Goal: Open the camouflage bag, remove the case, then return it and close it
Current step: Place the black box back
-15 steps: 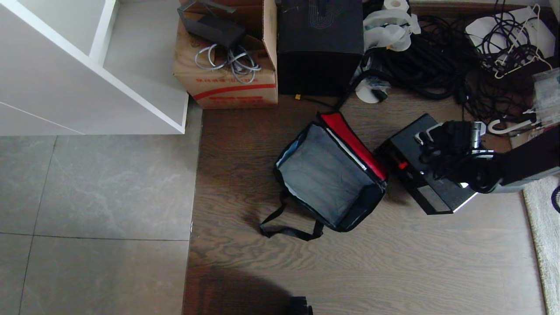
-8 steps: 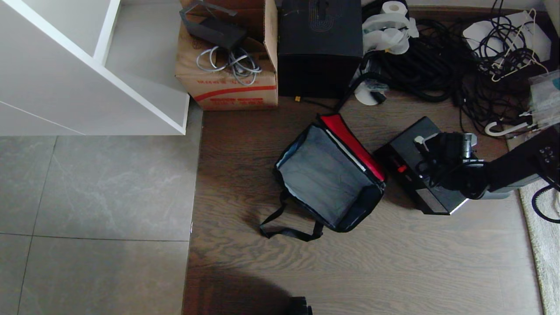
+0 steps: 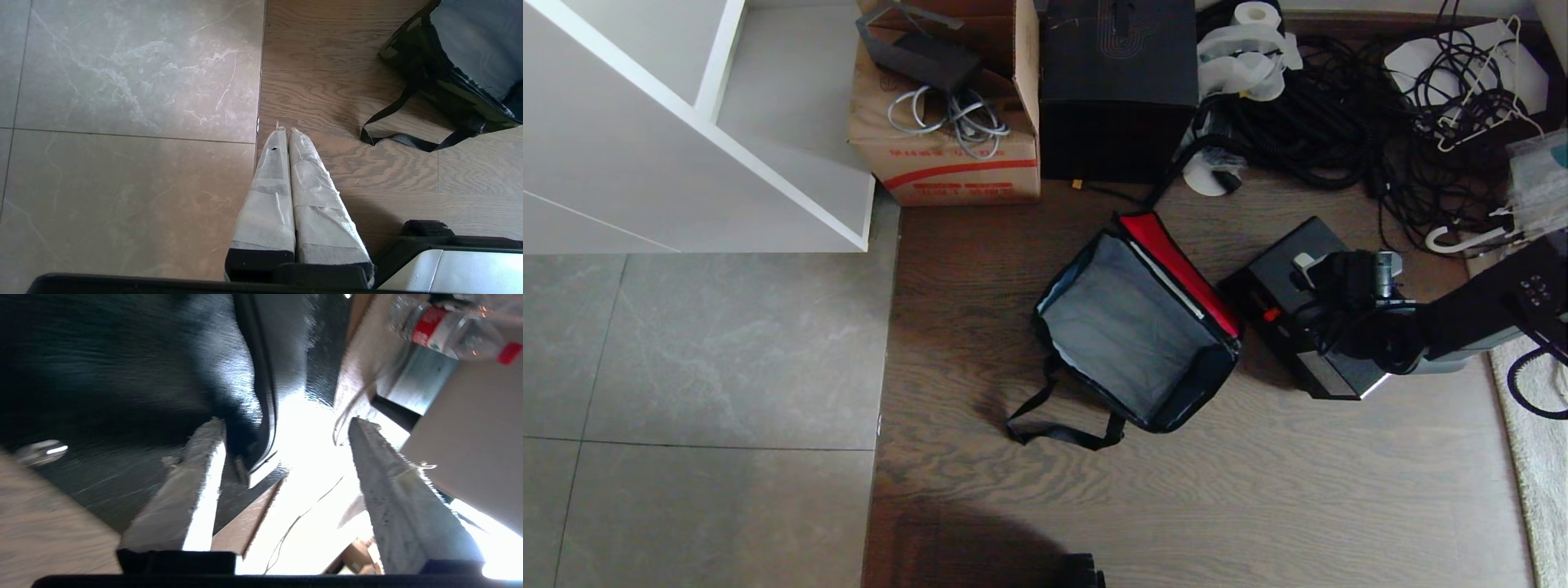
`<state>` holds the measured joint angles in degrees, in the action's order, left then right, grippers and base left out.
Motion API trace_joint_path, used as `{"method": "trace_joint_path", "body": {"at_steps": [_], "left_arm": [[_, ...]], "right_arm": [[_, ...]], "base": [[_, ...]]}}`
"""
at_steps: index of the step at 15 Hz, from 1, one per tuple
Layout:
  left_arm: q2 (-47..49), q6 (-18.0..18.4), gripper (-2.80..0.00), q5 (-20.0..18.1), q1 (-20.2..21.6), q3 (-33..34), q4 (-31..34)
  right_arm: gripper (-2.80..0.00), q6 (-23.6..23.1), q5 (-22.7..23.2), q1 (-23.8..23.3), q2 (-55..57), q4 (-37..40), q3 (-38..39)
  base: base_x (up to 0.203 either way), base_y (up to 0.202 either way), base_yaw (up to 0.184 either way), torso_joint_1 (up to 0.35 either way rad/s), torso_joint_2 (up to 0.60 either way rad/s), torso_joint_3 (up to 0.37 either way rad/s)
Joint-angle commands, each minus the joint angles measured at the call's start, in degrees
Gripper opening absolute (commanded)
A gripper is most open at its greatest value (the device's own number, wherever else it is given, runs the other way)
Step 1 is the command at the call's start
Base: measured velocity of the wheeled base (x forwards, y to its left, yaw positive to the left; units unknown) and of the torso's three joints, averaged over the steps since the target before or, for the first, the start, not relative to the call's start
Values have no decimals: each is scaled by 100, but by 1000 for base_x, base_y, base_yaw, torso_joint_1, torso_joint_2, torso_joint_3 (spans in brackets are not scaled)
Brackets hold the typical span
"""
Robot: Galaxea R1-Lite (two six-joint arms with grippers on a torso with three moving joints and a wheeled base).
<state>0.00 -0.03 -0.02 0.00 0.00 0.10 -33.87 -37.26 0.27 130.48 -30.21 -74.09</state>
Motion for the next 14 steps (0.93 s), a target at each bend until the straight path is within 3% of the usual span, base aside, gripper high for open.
{"method": "trace_joint_path", "body": {"at_steps": [1,6,10,14], "left_arm": [[9,-6,-280,2,0,0,-1],[0,-6,-280,2,0,-3,-1],[3,-6,-280,2,0,-4,-1],[9,-6,-280,2,0,0,-1]], "right_arm": [[0,-8,249,233,-200,-11,36],[0,-206,737,402,-255,-116,-114],[0,-1621,730,204,-310,-905,-152],[0,-2227,484,166,-579,-1168,128]], "base": [[0,0,0,0,0,0],[0,0,0,0,0,0],[0,0,0,0,0,0],[0,0,0,0,0,0]]}}
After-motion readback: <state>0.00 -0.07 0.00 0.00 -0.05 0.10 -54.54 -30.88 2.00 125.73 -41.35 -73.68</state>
